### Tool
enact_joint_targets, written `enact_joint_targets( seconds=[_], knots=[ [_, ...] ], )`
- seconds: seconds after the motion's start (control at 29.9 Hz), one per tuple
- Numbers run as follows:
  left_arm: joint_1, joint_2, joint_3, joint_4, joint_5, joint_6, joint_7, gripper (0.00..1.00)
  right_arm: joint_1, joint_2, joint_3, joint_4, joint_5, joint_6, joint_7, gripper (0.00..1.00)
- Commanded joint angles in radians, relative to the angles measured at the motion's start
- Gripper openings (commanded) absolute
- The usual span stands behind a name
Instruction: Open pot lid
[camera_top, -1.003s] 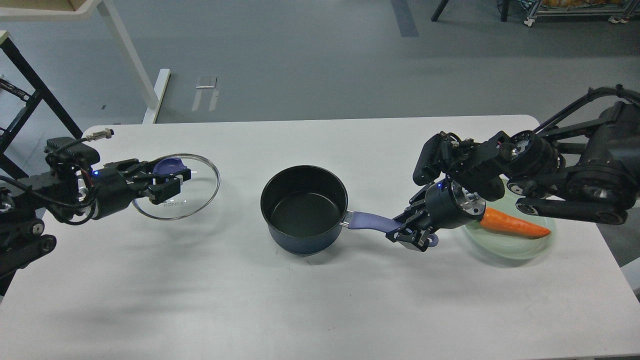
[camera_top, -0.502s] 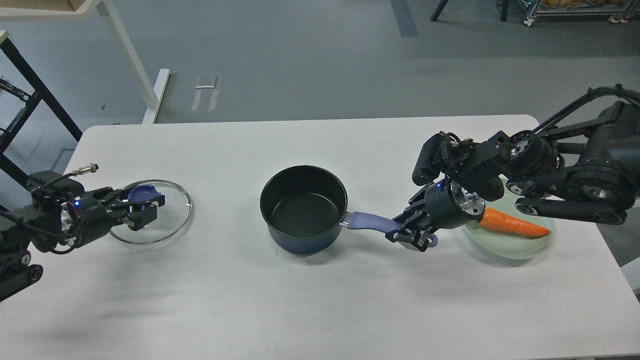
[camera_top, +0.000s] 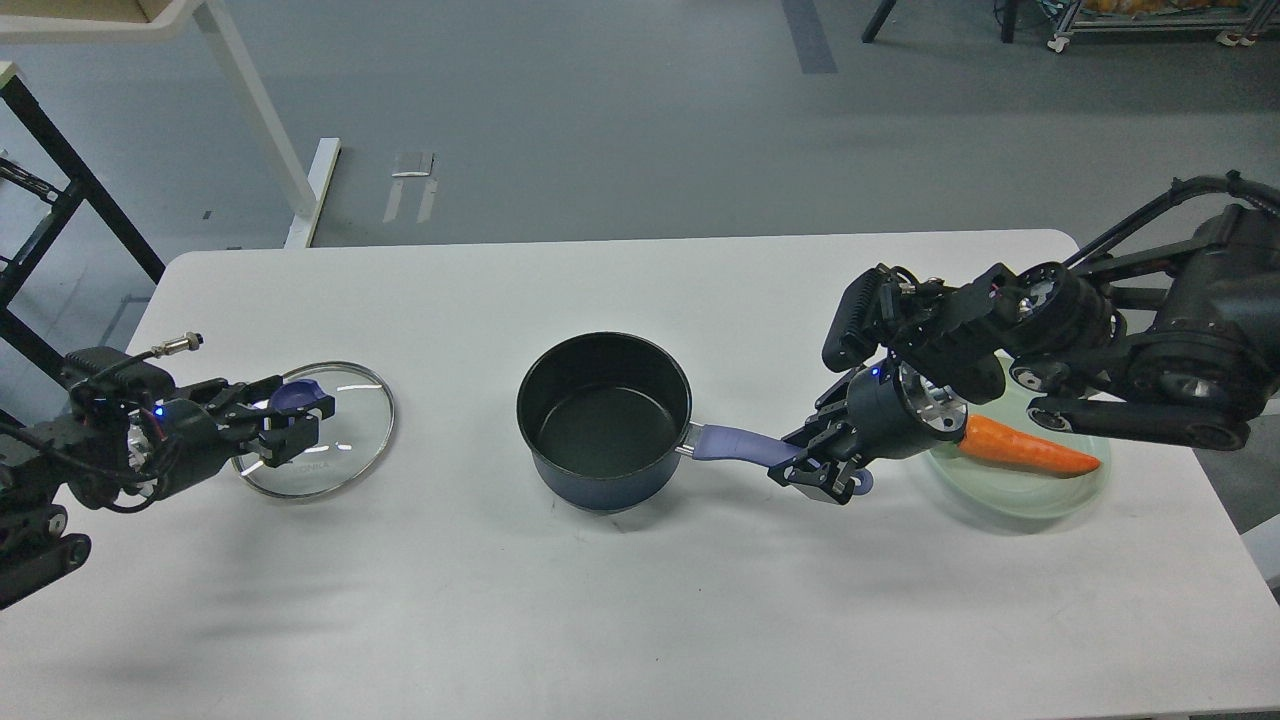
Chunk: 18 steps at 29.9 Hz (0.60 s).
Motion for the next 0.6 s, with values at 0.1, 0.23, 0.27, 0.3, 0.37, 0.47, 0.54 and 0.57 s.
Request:
enact_joint_targets(
  seconds=[0.1,0.23,0.27,0.3,0.37,0.47,0.54,0.57],
  knots=[
    [-0.009,-0.001,-0.01,0.0,-0.006,0.002,-0.001,0.88,0.0,-0.004,0.002,0.0,0.025,0.0,0.0,0.79],
    [-0.02,0.01,-0.023,-0.005,-0.114,0.002,-0.002,0.98,0.003,-0.009,0.02,-0.006,0.039,-0.003,0.002,0.95],
    [-0.03,0.011,-0.024,-0.005,-0.174,0.002,-0.002,0.99,0.006,-0.013,0.036,-0.006,0.066,-0.003,0.008,0.95],
    [-0.049,0.015,-0.024,-0.003,-0.24,-0.001,-0.002,0.99,0.008,-0.027,0.066,-0.007,0.113,-0.003,0.021,0.96],
    [-0.089,0.025,-0.02,-0.003,-0.367,-0.009,-0.001,0.99,0.008,-0.062,0.141,-0.006,0.237,-0.001,0.031,0.97],
    [-0.124,0.047,-0.024,-0.003,-0.556,-0.014,-0.001,0.99,0.006,-0.101,0.214,-0.01,0.376,0.0,0.031,0.98],
    [-0.152,0.047,-0.026,-0.003,-0.679,-0.015,-0.001,0.99,0.003,-0.128,0.241,-0.035,0.427,-0.003,0.031,0.99],
    [-0.172,0.044,-0.027,-0.003,-0.751,-0.02,-0.001,0.99,-0.001,-0.148,0.266,-0.061,0.447,-0.005,0.031,0.99]
  ],
)
